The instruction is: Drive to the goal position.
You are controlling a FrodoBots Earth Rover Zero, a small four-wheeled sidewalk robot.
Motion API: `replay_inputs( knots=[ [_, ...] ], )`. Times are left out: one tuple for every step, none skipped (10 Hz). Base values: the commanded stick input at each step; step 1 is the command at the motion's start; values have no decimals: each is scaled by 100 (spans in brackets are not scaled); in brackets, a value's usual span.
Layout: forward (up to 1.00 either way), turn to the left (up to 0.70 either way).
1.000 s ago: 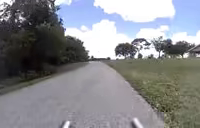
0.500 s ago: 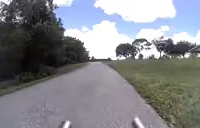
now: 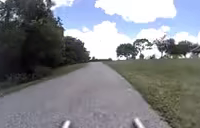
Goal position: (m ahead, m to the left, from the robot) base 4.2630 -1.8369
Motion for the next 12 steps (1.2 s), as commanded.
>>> replay_inputs(
  knots=[
    [70,1],
    [70,1],
    [70,1],
    [70,1],
    [70,1],
    [70,1],
    [70,1],
    [70,1],
    [70,1],
    [70,1],
    [70,1],
    [70,1]
  ],
)
